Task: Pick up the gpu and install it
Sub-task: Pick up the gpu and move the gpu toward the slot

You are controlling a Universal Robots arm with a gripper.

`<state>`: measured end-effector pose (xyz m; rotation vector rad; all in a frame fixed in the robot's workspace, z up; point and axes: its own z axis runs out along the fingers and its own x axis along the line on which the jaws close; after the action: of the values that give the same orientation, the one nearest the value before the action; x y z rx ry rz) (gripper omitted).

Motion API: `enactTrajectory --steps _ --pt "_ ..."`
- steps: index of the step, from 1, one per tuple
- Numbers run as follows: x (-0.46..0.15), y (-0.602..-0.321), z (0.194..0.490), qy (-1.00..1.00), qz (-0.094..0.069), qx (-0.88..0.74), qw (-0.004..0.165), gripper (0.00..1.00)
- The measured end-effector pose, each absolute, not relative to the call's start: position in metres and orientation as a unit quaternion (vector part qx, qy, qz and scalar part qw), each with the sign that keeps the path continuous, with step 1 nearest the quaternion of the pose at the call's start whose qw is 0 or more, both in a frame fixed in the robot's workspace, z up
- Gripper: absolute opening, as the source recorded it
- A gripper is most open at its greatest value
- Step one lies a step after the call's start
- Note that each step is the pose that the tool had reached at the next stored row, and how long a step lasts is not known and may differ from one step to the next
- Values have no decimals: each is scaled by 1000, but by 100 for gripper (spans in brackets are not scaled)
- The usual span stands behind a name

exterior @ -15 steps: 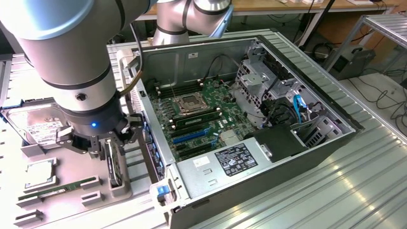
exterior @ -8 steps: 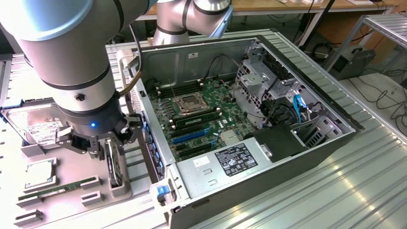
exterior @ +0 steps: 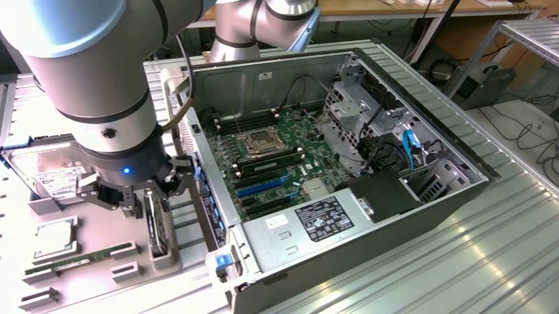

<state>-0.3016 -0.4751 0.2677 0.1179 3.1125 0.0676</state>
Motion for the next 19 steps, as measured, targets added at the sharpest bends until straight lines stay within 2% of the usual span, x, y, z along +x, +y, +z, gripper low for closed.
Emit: enactTrajectory --steps 19 --pt "-304 -461 258 999 22 38 13 42"
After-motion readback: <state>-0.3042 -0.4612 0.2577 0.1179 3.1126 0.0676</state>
